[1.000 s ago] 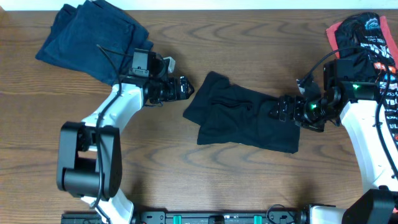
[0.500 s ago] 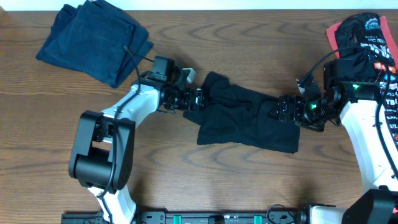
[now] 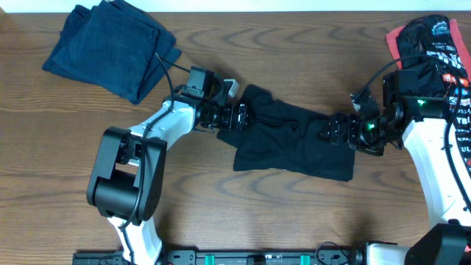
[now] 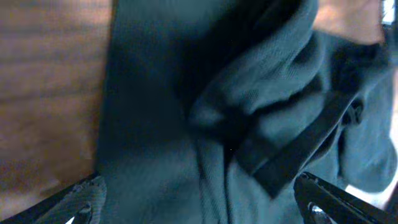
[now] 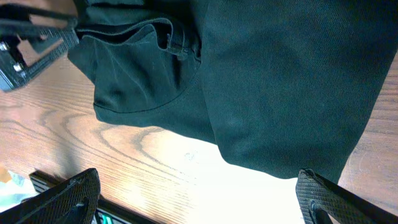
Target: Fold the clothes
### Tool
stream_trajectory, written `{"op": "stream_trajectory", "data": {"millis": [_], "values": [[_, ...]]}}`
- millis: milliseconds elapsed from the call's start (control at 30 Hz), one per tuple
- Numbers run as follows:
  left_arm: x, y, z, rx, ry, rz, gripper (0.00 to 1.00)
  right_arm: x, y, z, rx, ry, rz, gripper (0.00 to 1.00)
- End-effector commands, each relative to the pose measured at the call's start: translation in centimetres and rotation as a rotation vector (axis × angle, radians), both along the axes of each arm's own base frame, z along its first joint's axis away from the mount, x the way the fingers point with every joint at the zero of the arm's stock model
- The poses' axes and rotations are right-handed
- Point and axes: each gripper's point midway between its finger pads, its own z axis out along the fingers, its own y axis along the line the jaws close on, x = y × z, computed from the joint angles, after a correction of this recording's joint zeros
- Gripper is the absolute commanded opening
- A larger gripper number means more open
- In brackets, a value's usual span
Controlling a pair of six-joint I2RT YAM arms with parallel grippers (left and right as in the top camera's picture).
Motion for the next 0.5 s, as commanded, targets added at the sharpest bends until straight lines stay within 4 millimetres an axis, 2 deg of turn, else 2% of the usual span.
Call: {"op": "stream_trajectory", "data": {"millis": [0,200,333,467], "values": [[0.7,-0.8,0.5,-0.065,0.033,0.035,0.98,0.1,-0.3,0.3,-0.007,-0.021,0.010,0.98],[1.2,-0.8,0.6,-0.072,0.040,0.078,0.98,0.1,-0.3,0.3,-0.007,-0.022,0.012,0.98],[0.9,0.3,-1.2,0.009,0.074,0.116,0.98,0.1,-0.3,0.3,-0.007,-0.022,0.012,0.98],[0.0,0.4,-3.1,0.050,0.122,0.112,0.98,0.1,-0.3,0.3,-0.007,-0.021,0.011,0.98]]}}
